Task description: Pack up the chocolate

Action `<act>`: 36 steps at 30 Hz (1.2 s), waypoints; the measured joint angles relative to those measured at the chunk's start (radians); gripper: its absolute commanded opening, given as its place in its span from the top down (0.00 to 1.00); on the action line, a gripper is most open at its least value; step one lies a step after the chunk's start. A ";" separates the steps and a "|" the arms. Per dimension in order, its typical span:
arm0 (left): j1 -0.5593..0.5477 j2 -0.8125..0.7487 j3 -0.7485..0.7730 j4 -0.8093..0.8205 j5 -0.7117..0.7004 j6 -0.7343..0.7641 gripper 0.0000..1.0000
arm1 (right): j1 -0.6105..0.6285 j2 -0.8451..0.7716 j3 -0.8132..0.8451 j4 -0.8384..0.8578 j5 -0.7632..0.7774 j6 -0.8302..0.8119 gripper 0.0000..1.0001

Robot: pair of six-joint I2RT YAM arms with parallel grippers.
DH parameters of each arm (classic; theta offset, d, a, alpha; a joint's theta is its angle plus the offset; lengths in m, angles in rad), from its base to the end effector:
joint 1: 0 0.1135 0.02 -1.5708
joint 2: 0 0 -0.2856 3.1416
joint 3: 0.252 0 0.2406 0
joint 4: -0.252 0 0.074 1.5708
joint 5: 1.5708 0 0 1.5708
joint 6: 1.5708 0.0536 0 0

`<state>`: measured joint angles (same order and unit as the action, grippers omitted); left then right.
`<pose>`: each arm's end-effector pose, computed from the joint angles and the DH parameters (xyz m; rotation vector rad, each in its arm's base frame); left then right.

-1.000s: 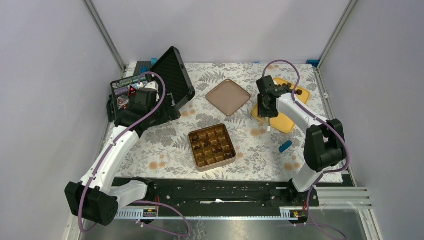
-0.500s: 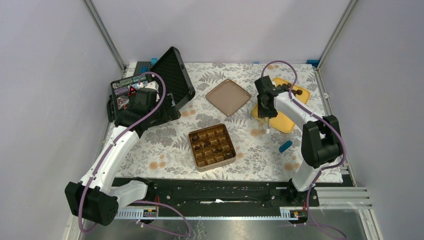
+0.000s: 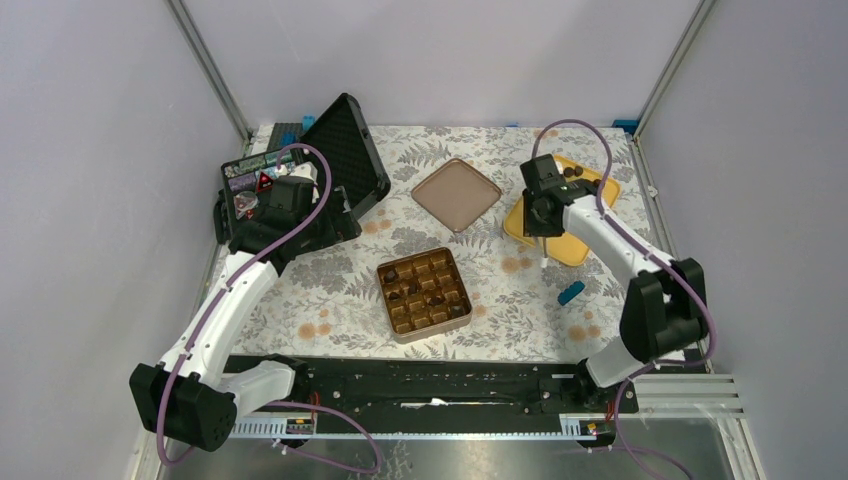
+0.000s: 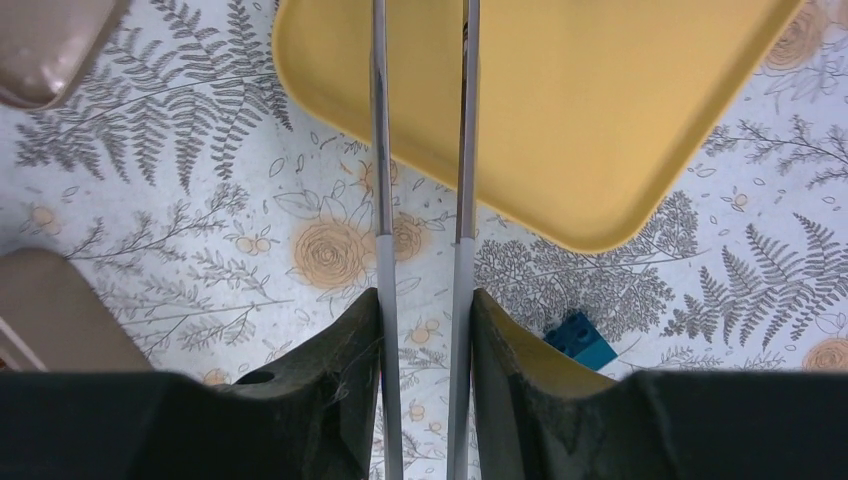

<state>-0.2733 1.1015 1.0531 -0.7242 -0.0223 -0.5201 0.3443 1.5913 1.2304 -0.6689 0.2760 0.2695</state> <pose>0.2101 -0.0576 0.3278 -0.3031 2.3531 -0.3622 0.3153 0.0975 0.2653 0.0028 2.5452 -0.1237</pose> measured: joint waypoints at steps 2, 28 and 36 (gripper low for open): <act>0.000 0.000 0.000 0.000 0.000 0.000 0.01 | 0.000 -0.046 -0.012 -0.004 0.000 0.002 0.78; 0.023 0.016 0.051 -0.048 -0.062 -0.057 0.01 | 0.666 -0.301 0.023 -0.204 -0.219 -0.007 0.75; 0.024 -0.032 0.051 -0.048 -0.061 -0.083 0.01 | 0.806 -0.230 0.023 -0.217 -0.228 -0.004 0.74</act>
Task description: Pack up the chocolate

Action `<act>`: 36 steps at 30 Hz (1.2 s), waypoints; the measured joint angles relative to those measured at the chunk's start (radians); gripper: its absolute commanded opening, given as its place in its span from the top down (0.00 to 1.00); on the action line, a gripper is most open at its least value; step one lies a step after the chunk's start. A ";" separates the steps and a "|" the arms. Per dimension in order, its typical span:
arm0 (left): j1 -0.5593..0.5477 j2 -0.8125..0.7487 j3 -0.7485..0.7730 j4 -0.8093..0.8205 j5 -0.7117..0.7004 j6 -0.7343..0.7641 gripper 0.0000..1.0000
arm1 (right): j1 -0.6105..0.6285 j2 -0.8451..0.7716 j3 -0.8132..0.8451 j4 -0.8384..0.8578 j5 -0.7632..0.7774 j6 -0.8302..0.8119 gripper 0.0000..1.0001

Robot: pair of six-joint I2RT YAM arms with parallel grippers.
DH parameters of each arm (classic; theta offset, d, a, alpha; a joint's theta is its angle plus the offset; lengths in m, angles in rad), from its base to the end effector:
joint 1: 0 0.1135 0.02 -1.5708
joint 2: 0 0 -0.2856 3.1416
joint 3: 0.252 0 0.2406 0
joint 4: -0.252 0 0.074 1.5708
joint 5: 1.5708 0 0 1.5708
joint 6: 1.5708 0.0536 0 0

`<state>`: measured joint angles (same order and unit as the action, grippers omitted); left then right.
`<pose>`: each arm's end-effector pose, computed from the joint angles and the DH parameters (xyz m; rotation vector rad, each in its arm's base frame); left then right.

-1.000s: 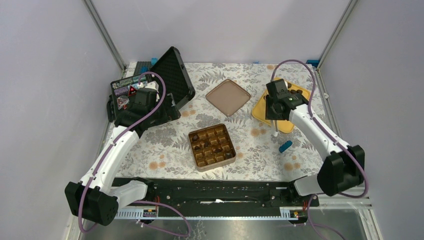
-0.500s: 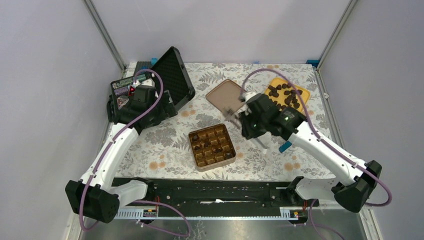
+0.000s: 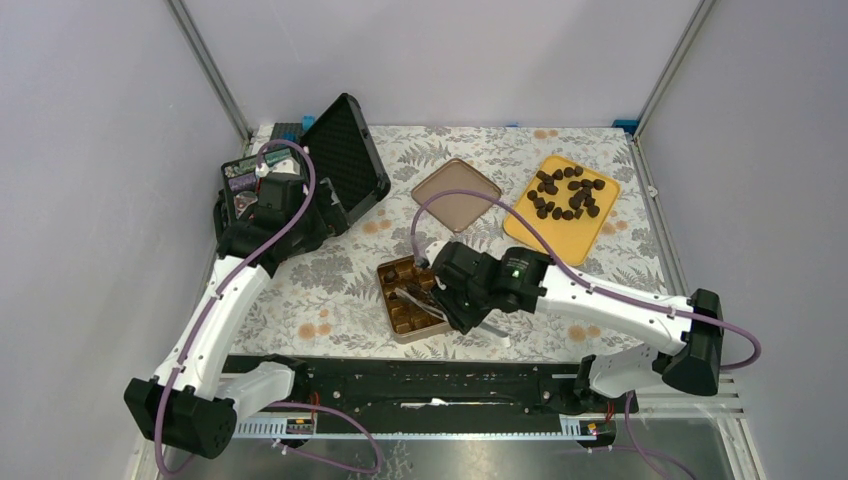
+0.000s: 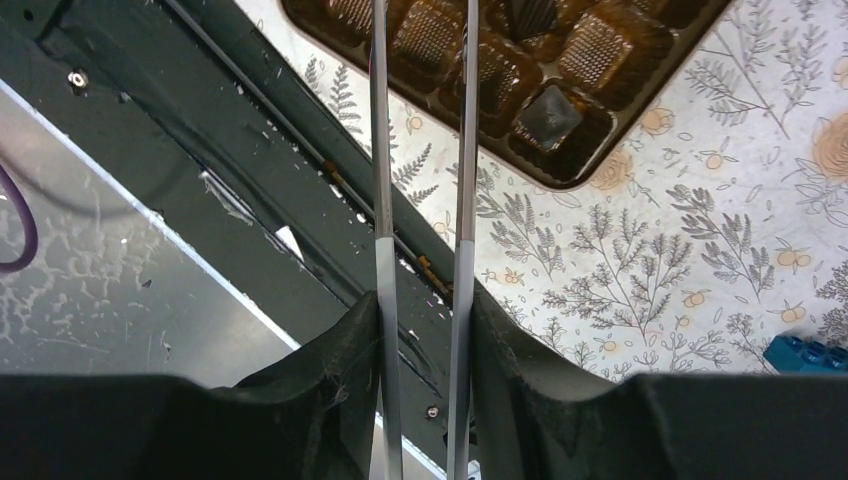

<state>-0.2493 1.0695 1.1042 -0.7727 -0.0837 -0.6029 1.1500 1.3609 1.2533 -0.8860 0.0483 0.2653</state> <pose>0.2025 -0.0469 0.3463 -0.4521 2.2853 -0.3370 0.1119 0.2437 0.3206 -1.1108 2.3894 0.4601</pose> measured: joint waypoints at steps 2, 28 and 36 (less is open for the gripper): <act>0.000 -0.005 0.000 0.000 0.000 0.000 0.01 | 0.018 0.015 0.000 0.000 -0.001 0.000 0.74; 0.000 -0.008 -0.002 0.000 0.001 0.000 0.01 | 0.072 0.112 0.005 0.008 -0.011 -0.004 0.53; 0.000 -0.007 -0.002 0.000 0.004 0.000 0.01 | 0.073 0.112 0.027 0.007 0.011 -0.006 0.57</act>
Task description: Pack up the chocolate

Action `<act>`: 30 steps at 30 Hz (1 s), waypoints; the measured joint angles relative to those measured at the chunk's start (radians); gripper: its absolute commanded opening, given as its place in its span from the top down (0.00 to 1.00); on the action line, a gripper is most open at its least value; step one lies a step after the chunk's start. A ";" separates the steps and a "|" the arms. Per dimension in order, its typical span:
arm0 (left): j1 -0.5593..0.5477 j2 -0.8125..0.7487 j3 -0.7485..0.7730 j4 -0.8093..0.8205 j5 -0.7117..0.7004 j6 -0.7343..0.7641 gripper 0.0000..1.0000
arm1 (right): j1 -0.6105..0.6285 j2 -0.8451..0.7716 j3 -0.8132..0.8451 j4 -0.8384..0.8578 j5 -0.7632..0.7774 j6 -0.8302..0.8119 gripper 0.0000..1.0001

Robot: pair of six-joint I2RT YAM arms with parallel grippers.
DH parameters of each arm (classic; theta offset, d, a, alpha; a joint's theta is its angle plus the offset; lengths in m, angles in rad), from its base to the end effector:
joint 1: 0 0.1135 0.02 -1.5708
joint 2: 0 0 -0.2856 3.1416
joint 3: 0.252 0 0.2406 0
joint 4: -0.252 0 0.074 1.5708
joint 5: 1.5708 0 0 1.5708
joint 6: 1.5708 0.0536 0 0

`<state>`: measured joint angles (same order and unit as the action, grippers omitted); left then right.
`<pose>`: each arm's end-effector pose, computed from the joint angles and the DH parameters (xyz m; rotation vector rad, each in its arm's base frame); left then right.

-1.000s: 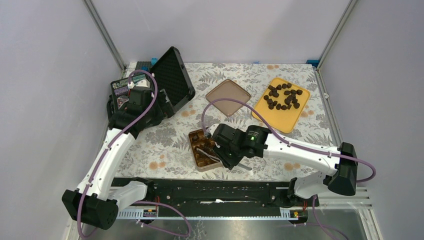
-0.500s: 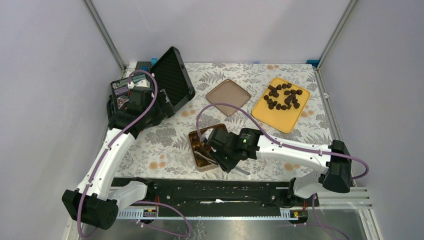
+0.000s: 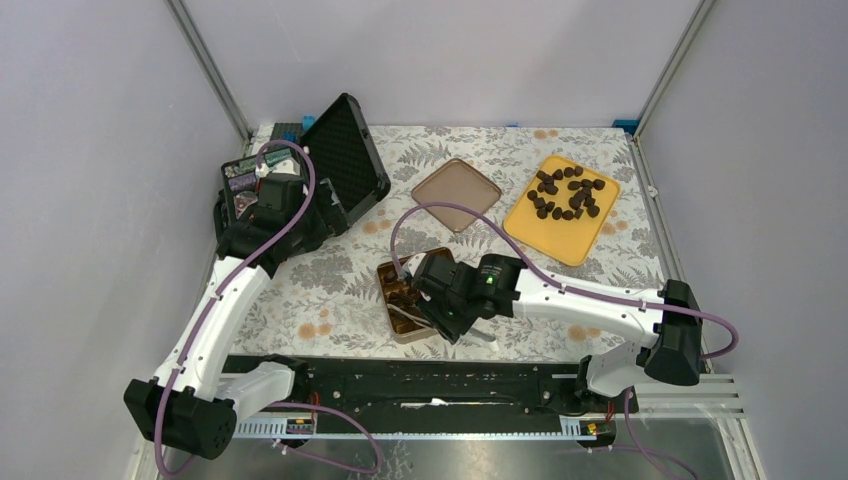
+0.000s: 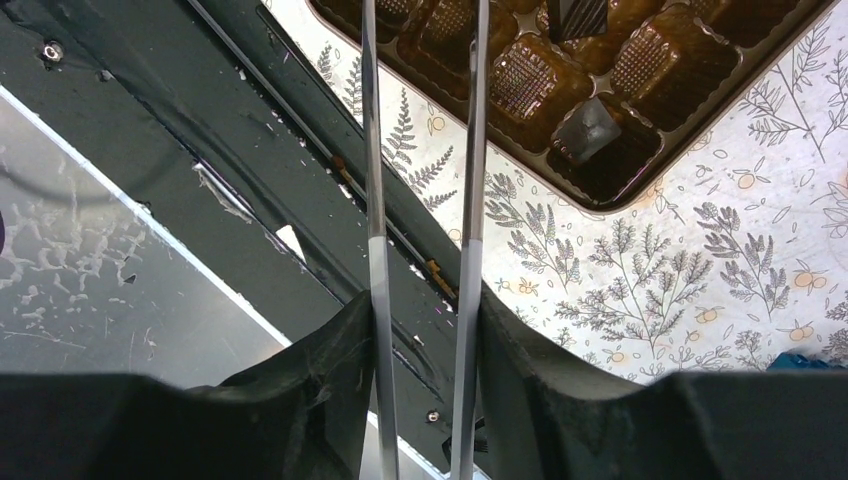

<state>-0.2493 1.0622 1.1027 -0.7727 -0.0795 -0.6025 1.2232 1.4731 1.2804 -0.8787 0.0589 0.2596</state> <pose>0.2008 -0.0467 0.3471 -0.4489 2.2811 -0.3439 0.1029 0.2748 0.3001 -1.2356 2.4068 0.4071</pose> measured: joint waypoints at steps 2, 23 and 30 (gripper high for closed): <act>0.000 0.000 0.000 0.000 0.001 0.000 0.01 | 0.000 0.000 0.004 -0.001 0.005 -0.002 0.66; 0.000 0.008 -0.001 0.002 0.003 0.000 0.01 | -0.563 -0.182 -0.021 0.012 0.256 0.016 0.77; 0.000 0.008 -0.002 0.003 0.004 0.003 0.01 | -0.916 -0.187 -0.119 0.072 0.174 0.043 0.70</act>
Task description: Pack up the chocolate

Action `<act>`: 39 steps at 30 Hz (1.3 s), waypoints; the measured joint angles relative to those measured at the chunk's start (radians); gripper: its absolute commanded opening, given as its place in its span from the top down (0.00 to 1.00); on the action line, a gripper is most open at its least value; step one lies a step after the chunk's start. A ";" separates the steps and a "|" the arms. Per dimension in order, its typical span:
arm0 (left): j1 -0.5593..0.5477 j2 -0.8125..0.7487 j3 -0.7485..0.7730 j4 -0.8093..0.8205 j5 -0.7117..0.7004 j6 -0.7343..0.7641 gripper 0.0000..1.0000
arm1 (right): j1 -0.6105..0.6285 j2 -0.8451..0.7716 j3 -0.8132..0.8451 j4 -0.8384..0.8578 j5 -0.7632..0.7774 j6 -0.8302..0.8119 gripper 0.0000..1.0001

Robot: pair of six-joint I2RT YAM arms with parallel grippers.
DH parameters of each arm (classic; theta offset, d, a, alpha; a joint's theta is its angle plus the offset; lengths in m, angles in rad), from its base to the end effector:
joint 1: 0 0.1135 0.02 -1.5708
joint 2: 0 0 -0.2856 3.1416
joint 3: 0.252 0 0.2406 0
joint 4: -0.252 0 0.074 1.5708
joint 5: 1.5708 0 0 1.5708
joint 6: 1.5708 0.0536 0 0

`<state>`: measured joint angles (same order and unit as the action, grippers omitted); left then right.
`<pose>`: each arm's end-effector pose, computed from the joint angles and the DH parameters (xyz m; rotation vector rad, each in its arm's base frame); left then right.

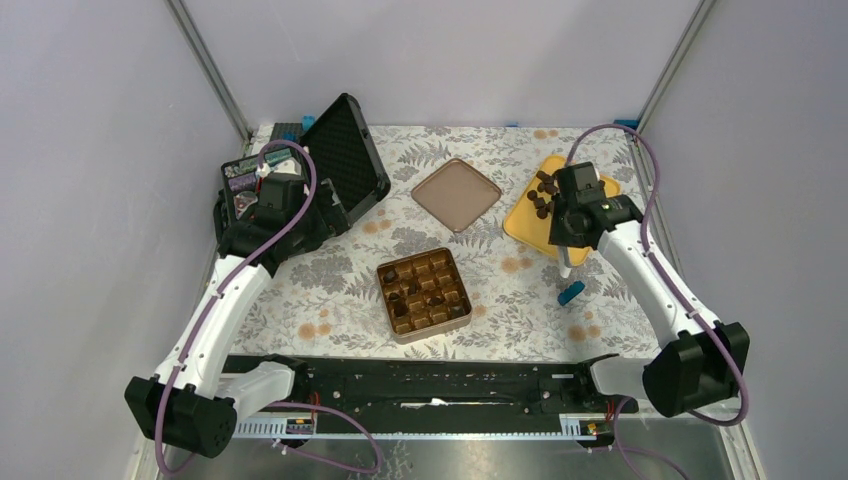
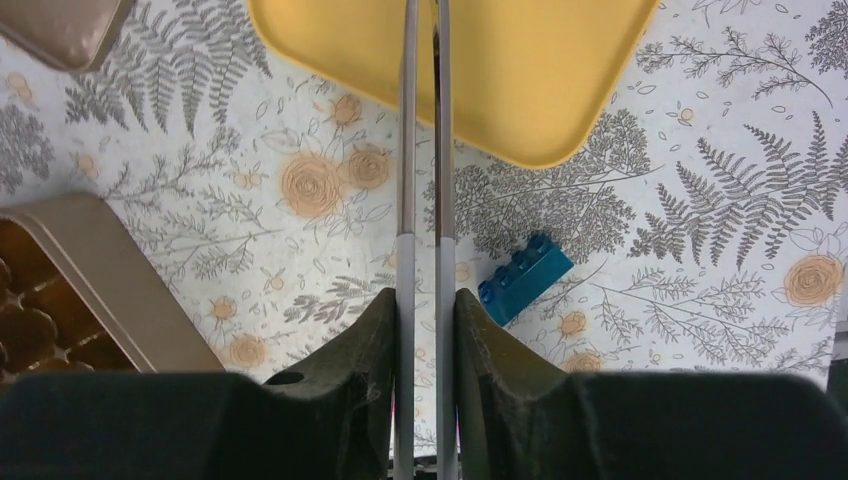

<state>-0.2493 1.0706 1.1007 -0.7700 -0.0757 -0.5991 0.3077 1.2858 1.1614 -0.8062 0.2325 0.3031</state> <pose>0.2028 -0.0475 0.3452 -0.4443 2.2903 -0.3430 0.2455 0.0651 0.3170 0.0898 2.4647 -0.0288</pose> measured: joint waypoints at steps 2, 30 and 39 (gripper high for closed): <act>0.000 0.000 -0.003 0.000 0.000 0.001 0.01 | -0.043 0.004 -0.004 0.014 -0.021 0.001 0.68; 0.001 0.032 -0.015 0.005 0.000 0.014 0.01 | -0.121 0.173 0.009 0.149 -0.068 0.008 0.60; 0.001 0.034 -0.015 0.008 0.000 0.018 0.01 | -0.125 0.230 0.026 0.170 -0.033 0.008 0.59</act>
<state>-0.2485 1.1046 1.0859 -0.7616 -0.0761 -0.5812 0.1829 1.5158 1.1873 -0.6361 0.1997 0.3107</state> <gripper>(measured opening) 0.985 0.406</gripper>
